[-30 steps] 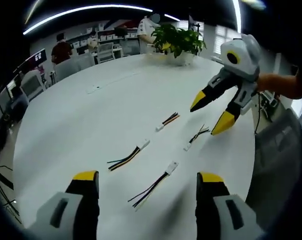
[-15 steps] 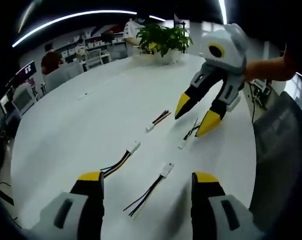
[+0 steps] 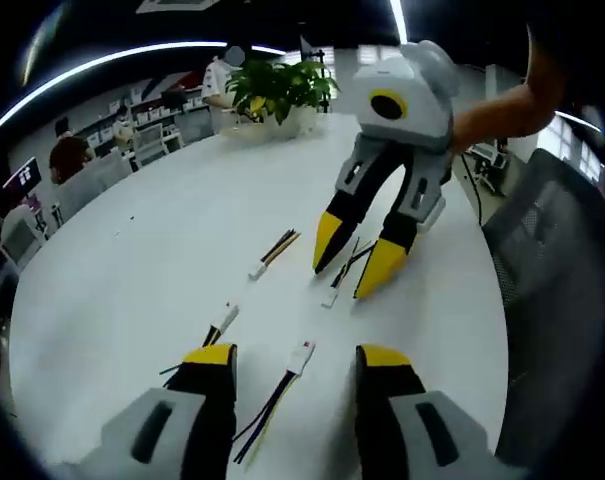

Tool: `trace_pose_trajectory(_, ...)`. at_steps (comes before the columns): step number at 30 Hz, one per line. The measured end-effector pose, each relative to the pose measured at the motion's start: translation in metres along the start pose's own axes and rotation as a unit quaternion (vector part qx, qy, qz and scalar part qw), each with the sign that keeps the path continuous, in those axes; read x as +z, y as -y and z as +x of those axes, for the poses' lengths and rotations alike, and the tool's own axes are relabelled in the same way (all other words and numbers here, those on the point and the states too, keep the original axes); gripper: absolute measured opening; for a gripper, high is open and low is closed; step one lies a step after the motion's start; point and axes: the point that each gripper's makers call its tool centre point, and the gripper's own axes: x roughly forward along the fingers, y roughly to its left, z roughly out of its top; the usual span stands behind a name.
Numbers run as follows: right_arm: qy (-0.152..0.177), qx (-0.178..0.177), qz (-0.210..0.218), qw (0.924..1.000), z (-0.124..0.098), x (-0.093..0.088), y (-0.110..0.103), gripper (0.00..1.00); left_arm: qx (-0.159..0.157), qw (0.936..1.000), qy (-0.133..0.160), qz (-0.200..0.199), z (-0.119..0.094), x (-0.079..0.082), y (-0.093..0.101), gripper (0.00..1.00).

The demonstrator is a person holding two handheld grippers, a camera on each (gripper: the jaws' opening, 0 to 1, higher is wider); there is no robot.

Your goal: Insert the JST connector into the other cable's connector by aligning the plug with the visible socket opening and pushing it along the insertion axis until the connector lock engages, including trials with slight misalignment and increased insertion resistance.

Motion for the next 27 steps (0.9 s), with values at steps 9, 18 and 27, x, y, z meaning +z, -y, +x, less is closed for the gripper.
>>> trace_pose_trajectory(9, 0.017, 0.004, 0.009, 0.9998, 0.002, 0.002, 0.001, 0.13, -0.024, 0.9996, 0.016, 0.002, 0.002, -0.003, 0.008, 0.23)
trace_pose_trajectory(18, 0.011, 0.011, -0.006, 0.9999, 0.005, -0.004, -0.002, 0.11, -0.015, 0.9996, 0.015, -0.02, 0.008, -0.008, 0.002, 0.17)
trace_pose_trajectory(27, 0.014, 0.013, -0.002, 0.9998, 0.007, -0.004, 0.0, 0.09, -0.005, 1.0, 0.002, 0.004, 0.007, -0.012, -0.002, 0.1)
